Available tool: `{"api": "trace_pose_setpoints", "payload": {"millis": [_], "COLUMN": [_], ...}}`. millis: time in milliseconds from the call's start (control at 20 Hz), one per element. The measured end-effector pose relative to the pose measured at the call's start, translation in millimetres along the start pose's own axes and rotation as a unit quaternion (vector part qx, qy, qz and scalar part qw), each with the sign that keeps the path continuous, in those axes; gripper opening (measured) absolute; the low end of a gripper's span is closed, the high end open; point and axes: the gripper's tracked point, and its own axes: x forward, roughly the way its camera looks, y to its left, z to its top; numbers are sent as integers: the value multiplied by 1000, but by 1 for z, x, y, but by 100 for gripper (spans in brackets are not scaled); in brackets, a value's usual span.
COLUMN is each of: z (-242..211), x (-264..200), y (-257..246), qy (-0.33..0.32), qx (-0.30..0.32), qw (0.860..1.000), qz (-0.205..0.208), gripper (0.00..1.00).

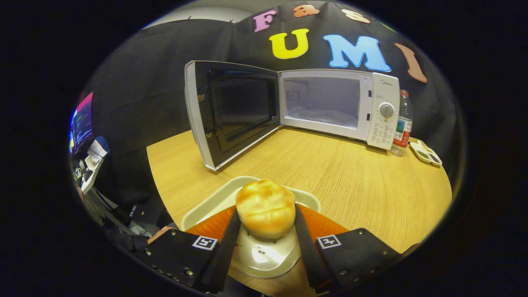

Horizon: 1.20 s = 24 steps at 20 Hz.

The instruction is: Open the microwave, put the food inside, and close the microwave door.

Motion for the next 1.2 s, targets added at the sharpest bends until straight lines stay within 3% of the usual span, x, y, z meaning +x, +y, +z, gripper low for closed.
{"api": "trace_pose_setpoints", "payload": {"millis": [550, 800, 1200], "z": [122, 172, 215], "x": [16, 62, 148], "y": [-20, -51, -102], "qy": [-80, -94, -85], "qx": [-23, -32, 3], "qw": [994, 987, 979], "qz": [-64, -125, -183], "gripper": [73, 73, 73]}}
